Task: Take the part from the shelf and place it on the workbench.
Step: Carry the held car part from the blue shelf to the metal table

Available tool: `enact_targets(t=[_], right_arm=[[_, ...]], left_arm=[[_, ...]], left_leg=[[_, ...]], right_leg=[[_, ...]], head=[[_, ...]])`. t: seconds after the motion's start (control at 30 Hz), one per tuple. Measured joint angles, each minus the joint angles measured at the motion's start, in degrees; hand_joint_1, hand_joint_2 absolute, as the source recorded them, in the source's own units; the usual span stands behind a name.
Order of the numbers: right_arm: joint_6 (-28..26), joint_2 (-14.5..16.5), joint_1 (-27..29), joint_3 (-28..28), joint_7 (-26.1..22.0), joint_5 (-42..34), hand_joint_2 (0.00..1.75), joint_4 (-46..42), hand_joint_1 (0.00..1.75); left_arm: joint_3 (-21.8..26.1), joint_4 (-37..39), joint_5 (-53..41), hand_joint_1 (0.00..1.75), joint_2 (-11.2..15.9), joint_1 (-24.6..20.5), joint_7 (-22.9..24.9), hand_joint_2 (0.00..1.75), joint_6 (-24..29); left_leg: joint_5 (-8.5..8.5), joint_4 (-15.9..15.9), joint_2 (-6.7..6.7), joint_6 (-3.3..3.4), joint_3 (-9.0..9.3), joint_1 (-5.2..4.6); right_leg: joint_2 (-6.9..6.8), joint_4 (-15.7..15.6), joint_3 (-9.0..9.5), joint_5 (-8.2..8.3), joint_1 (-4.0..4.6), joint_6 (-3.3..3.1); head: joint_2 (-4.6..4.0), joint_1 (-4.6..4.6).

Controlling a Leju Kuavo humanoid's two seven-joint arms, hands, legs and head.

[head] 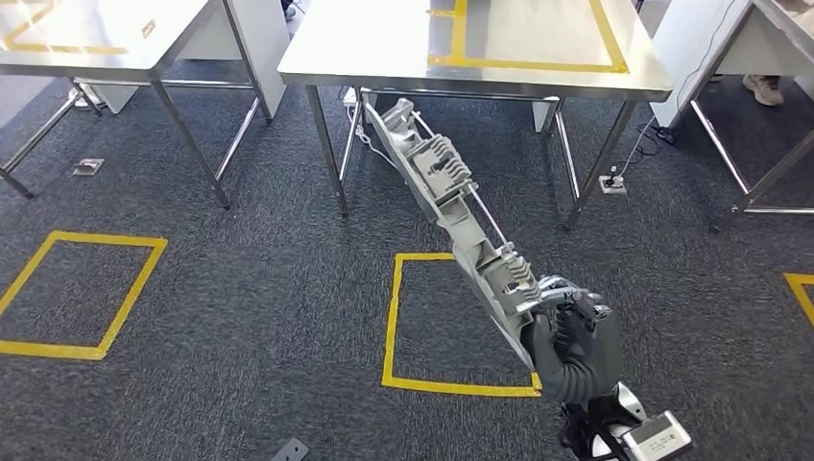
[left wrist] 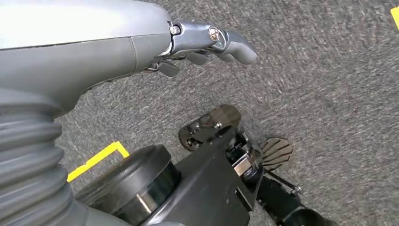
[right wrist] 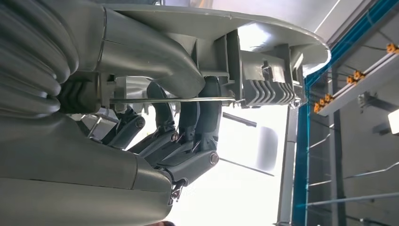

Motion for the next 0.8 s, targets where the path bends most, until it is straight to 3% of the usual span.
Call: enact_targets(t=[0.03, 0.1, 0.13, 0.2, 0.23, 0.27, 0.3, 0.4, 0.43, 0.47, 0.5, 0.53, 0.57, 0.6, 0.63, 0.67, 0.7, 0.73, 0.77, 0.8], right_arm=[[-0.01, -0.01, 0.10, 0.03, 0.02, -0.01, 1.75, -0.04, 1.75], [-0.02, -0.01, 0.21, 0.10, -0.03, -0.04, 1.75, -0.13, 1.75], [-0.03, -0.01, 0.20, 0.12, -0.06, -0.07, 1.75, -0.14, 1.75], [-0.05, -0.01, 0.31, 0.14, -0.06, -0.08, 1.75, -0.15, 1.75], [-0.05, -0.01, 0.40, 0.15, -0.04, -0.08, 1.75, -0.15, 1.75], [-0.05, -0.01, 0.49, 0.17, -0.03, -0.08, 1.75, -0.15, 1.75], [-0.05, -0.01, 0.56, 0.20, -0.02, -0.08, 1.75, -0.15, 1.75], [-0.06, -0.01, 0.78, 0.26, -0.02, -0.08, 1.75, -0.13, 1.75], [-0.09, -0.01, 0.85, 0.27, 0.02, -0.06, 1.75, -0.17, 1.75], [-0.13, -0.01, 0.90, 0.29, 0.06, -0.03, 1.75, -0.23, 1.75], [-0.18, -0.01, 0.88, 0.31, 0.11, -0.01, 1.75, -0.31, 1.75], [-0.20, -0.01, 0.86, 0.33, 0.11, -0.01, 1.75, -0.39, 1.75], [-0.21, -0.01, 0.82, 0.34, 0.08, -0.03, 1.75, -0.44, 1.75], [-0.21, -0.01, 0.82, 0.35, 0.02, -0.06, 1.75, -0.48, 1.75], [-0.21, -0.02, 0.82, 0.36, -0.03, -0.08, 1.75, -0.51, 1.75], [-0.20, -0.02, 0.86, 0.37, -0.05, -0.08, 1.75, -0.52, 1.75], [-0.20, -0.03, 0.93, 0.37, -0.05, -0.06, 1.75, -0.54, 1.75], [-0.21, -0.03, 1.04, 0.38, -0.03, -0.03, 1.75, -0.54, 1.75], [-0.28, -0.03, 1.15, 0.38, -0.01, 0.00, 1.75, -0.54, 1.75], [-0.36, -0.03, 1.26, 0.38, 0.01, 0.03, 1.75, -0.55, 1.75]], left_arm=[[-0.01, -0.02, -0.04, 0.00, 0.03, -0.05, -0.02, 1.75, 0.00], [-0.04, -0.05, -0.18, 0.00, 0.08, -0.11, -0.07, 1.75, 0.00], [-0.07, -0.04, -0.26, 0.00, 0.08, -0.05, -0.08, 1.75, 0.01], [-0.14, 0.01, -0.43, 0.00, 0.10, 0.31, -0.08, 1.75, 0.02], [-0.20, 0.04, -0.48, 0.00, 0.12, 0.51, -0.08, 1.75, 0.03], [-0.26, 0.07, -0.51, 0.00, 0.15, 0.69, -0.08, 1.75, 0.04], [-0.31, 0.10, -0.51, 0.00, 0.20, 0.87, -0.08, 1.75, 0.07], [-0.40, 0.51, -0.54, 0.00, 0.26, 1.54, -0.09, 1.75, 0.16], [-0.41, 0.59, -0.58, 0.00, 0.26, 1.67, -0.10, 1.75, 0.21], [-0.42, 0.55, -0.62, 0.00, 0.25, 1.56, -0.12, 1.75, 0.28], [-0.43, 0.49, -0.66, 0.00, 0.22, 1.39, -0.14, 1.75, 0.36], [-0.43, 0.42, -0.68, 0.00, 0.22, 1.13, -0.17, 1.75, 0.42], [-0.43, 0.38, -0.68, 0.00, 0.24, 0.86, -0.20, 1.75, 0.50], [-0.43, 0.35, -0.69, 0.00, 0.26, 0.68, -0.21, 1.75, 0.55], [-0.43, 0.34, -0.70, 0.00, 0.30, 0.57, -0.21, 1.75, 0.60], [-0.43, 0.34, -0.71, 0.00, 0.28, 0.56, -0.20, 1.75, 0.61], [-0.44, 0.35, -0.74, 0.00, 0.26, 0.64, -0.17, 1.75, 0.62], [-0.44, 0.35, -0.76, 0.00, 0.25, 0.74, -0.16, 1.75, 0.63], [-0.44, 0.36, -0.79, 0.00, 0.24, 0.84, -0.15, 1.75, 0.64], [-0.44, 0.36, -0.81, 0.00, 0.23, 0.87, -0.16, 1.75, 0.68]], left_leg=[[0.89, 2.36, 0.03, -0.33, -0.96, 0.01], [1.57, 9.50, 0.10, -0.79, -5.73, 0.14], [0.57, 12.81, 0.11, -0.94, -8.56, 0.19], [-4.31, 15.62, 0.11, -1.01, -13.06, 0.24], [-6.37, 14.87, 0.11, -1.01, -14.34, 0.24], [-7.03, 12.93, 0.12, -0.93, -15.15, 0.24], [-5.23, 9.99, 0.13, -0.77, -15.53, 0.23], [9.18, 1.35, 0.34, -0.12, -15.45, 0.01], [11.78, 0.36, 0.35, 0.13, -15.06, -0.05], [11.76, 0.40, 0.27, 0.42, -14.23, -0.12], [11.18, 0.26, 0.13, 0.80, -13.26, -0.06], [10.53, -0.16, 0.05, 1.26, -12.11, 0.05], [9.87, -0.63, -0.03, 1.67, -10.88, 0.10], [9.20, -1.06, -0.07, 2.01, -9.77, 0.17], [8.44, -1.27, -0.11, 2.26, -8.82, 0.16], [7.72, -1.36, -0.23, 2.38, -7.99, 0.15], [7.00, -1.37, -0.36, 2.42, -7.16, 0.14], [6.27, -1.38, -0.49, 2.41, -6.28, 0.13], [5.54, -1.38, -0.61, 2.37, -5.32, 0.10], [4.82, -1.41, -0.69, 2.31, -4.40, 0.04]], right_leg=[[0.01, -0.25, 1.00, -0.42, -0.13, -0.44], [-0.03, -0.87, 3.21, -1.65, -0.26, -1.06], [-0.02, -1.15, 4.30, -2.37, -0.27, -1.24], [0.24, -1.67, 6.85, -4.06, -0.29, -1.34], [0.40, -1.91, 8.35, -5.04, -0.31, -1.28], [0.55, -2.15, 10.00, -6.10, -0.32, -1.15], [0.63, -2.39, 11.50, -7.21, -0.33, -0.99], [1.01, -2.96, 15.04, -10.62, -0.12, -0.29], [1.17, -3.06, 16.17, -11.25, -0.01, 0.07], [1.31, -2.48, 16.76, -11.01, 0.06, 0.43], [1.25, -0.56, 16.45, -9.83, 0.04, 0.76], [1.08, 2.91, 14.97, -7.97, 0.06, 1.10], [0.88, 7.12, 12.32, -6.55, 0.04, 1.38], [0.65, 11.01, 9.29, -6.47, 0.01, 1.62], [0.52, 13.75, 6.38, -7.99, 0.03, 1.76], [0.47, 15.09, 3.96, -10.65, 0.02, 1.84], [0.45, 15.31, 2.08, -13.35, 0.02, 1.82], [0.42, 14.51, 0.78, -14.96, 0.04, 1.79], [0.39, 12.70, 0.09, -14.81, 0.09, 1.73], [0.34, 9.77, -0.04, -12.63, 0.20, 1.44]], head=[[0.00, -0.12], [0.00, -0.41], [0.00, -0.55], [0.00, -0.74], [0.00, -0.83], [0.00, -0.91], [0.00, -0.97], [0.00, -1.09], [0.00, -1.09], [0.00, -1.10], [0.00, -1.07], [0.00, -1.03], [0.00, -0.95], [0.00, -0.85], [0.00, -0.75], [0.00, -0.67], [0.00, -0.63], [0.00, -0.60], [0.00, -0.55], [0.00, -0.46]])
